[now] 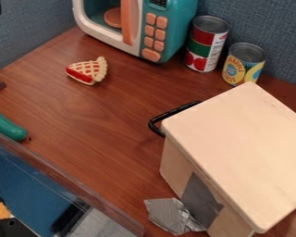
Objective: Open the drawer
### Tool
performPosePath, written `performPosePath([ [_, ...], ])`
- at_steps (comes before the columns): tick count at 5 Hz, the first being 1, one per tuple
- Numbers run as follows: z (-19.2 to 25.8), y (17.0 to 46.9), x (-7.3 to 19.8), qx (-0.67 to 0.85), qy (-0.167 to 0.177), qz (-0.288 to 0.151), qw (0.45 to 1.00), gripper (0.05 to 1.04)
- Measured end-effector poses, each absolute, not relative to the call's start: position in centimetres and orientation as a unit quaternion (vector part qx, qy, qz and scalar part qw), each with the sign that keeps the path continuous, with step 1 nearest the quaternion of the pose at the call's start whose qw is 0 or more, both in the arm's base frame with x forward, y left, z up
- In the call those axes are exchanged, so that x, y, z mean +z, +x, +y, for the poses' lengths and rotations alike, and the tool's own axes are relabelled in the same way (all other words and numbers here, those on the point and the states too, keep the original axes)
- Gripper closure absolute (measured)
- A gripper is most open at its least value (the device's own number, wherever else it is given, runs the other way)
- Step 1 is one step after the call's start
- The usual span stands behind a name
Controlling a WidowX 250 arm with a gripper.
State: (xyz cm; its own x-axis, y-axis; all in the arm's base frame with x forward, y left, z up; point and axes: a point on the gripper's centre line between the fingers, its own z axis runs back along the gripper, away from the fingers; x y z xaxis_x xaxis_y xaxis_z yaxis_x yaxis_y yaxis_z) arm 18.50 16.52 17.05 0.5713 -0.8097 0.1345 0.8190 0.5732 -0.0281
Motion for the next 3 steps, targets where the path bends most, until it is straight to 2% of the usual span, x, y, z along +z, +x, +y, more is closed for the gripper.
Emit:
performPosePath([
  [1, 16.3, 18.6, 16.3, -0.456, -0.059, -0.052, 0.887, 0.083],
  [2, 13.1, 20.2, 14.8, -0.453, -0.082, -0.061, 0.885, 0.083],
  [3, 11.0, 21.4, 14.0, -0.419, -0.084, -0.073, 0.901, 0.083],
])
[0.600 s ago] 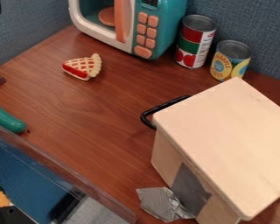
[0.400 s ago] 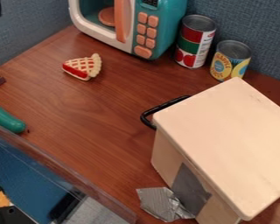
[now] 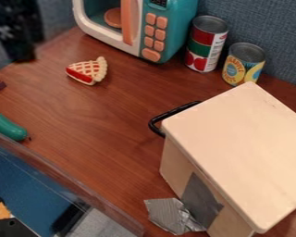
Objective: Open the drawer
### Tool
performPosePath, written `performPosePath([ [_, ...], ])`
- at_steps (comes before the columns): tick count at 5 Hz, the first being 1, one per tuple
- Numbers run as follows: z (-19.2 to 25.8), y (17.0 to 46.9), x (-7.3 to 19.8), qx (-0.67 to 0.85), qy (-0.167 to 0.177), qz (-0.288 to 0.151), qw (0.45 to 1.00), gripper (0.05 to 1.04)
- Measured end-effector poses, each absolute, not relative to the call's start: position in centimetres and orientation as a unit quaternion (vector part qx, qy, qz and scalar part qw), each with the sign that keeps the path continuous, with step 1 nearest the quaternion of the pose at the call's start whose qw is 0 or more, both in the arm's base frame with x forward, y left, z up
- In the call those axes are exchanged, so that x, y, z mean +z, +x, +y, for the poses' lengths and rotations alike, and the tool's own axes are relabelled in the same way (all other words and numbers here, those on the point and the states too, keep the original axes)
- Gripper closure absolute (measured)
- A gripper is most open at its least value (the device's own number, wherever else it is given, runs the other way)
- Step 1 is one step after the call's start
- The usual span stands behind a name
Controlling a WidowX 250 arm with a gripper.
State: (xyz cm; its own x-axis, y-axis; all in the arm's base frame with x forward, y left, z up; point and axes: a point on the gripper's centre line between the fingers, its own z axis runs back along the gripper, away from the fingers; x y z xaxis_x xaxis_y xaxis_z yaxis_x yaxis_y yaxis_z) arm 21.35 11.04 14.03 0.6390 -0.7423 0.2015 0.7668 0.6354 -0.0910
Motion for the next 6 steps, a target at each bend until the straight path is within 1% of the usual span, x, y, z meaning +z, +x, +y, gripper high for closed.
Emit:
performPosePath([
  [1, 7.4, 23.2, 12.4, -0.394, -0.072, -0.064, 0.914, 0.083],
  [2, 5.9, 24.9, 10.9, -0.352, -0.041, -0.066, 0.933, 0.083],
  [3, 4.2, 26.8, 8.5, -0.313, -0.039, -0.048, 0.948, 0.083],
  [4, 2.6, 28.9, 7.7, -0.298, -0.036, -0.054, 0.952, 0.083],
  [5, 1.0, 30.7, 7.6, -0.287, -0.046, -0.063, 0.955, 0.083],
  [6, -0.8, 32.1, 7.3, -0.286, -0.049, -0.071, 0.954, 0.083],
])
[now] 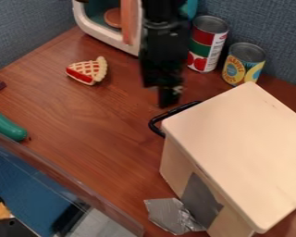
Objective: Open the drawer
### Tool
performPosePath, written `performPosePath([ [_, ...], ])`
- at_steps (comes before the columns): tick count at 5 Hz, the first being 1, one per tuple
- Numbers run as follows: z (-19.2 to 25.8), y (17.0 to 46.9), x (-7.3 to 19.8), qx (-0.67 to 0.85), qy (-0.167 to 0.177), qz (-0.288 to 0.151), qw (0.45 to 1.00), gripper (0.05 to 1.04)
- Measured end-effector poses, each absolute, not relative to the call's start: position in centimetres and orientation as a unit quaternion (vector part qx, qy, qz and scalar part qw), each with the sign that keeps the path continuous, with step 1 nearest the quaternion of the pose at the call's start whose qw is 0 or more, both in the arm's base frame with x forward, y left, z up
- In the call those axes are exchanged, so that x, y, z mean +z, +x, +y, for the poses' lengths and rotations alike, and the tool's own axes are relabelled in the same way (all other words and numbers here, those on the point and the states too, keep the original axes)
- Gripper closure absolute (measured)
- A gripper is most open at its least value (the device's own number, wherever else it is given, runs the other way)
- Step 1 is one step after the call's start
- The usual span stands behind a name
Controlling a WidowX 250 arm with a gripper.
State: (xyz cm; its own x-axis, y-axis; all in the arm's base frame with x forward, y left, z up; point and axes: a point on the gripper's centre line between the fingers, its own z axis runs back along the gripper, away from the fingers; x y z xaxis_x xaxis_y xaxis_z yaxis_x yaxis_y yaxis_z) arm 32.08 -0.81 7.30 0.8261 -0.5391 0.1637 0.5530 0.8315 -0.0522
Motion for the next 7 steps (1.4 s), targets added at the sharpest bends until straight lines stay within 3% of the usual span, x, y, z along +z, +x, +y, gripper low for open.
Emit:
performPosePath([
  [2, -1.9, 32.3, 4.2, -0.279, -0.049, -0.055, 0.957, 0.083],
  [3, -2.0, 32.3, 2.8, -0.274, -0.050, -0.043, 0.959, 0.133],
  [5, -1.7, 31.3, 1.3, -0.265, -0.056, -0.015, 0.963, 0.735],
  [6, -0.2, 32.0, 1.9, -0.244, -0.056, -0.018, 0.968, 0.913],
  [7, 3.0, 33.3, 3.3, -0.215, -0.044, -0.033, 0.975, 0.950],
])
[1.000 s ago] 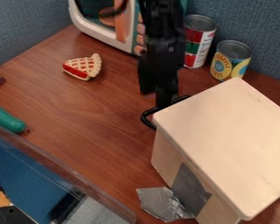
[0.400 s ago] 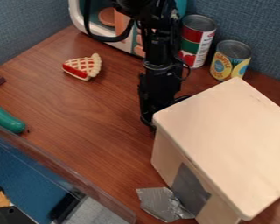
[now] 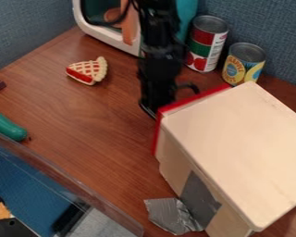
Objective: Open the drawer
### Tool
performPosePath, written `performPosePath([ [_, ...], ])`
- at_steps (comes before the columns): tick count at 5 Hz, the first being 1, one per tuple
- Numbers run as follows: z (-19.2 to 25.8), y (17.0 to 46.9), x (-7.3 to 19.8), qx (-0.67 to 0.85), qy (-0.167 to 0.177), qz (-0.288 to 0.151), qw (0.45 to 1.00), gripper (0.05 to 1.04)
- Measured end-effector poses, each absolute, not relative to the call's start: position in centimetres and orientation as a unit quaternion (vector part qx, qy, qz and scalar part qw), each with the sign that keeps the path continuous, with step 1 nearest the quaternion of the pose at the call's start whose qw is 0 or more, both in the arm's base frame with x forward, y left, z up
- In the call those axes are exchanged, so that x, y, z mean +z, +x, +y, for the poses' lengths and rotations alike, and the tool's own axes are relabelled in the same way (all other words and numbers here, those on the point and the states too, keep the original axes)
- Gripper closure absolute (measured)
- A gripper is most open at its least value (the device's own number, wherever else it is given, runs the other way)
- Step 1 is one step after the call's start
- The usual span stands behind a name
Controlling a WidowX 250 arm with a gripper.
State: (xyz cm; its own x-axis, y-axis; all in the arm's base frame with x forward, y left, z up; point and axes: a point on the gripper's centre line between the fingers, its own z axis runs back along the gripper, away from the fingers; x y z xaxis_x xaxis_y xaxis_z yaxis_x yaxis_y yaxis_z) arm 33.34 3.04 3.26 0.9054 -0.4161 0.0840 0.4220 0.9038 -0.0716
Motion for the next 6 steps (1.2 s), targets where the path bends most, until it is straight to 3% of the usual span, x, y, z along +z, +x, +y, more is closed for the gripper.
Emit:
performPosePath([
  [2, 10.1, 34.3, 3.5, -0.145, -0.038, -0.030, 0.988, 0.911],
  [3, 10.8, 34.3, 3.1, -0.160, -0.052, 0.008, 0.986, 0.679],
  [4, 9.8, 34.0, 3.6, -0.214, -0.076, 0.005, 0.974, 0.368],
  [5, 8.9, 33.9, 8.8, -0.271, -0.079, -0.043, 0.958, 0.112],
  [6, 10.5, 33.1, 13.9, -0.295, -0.058, -0.059, 0.952, 0.082],
])
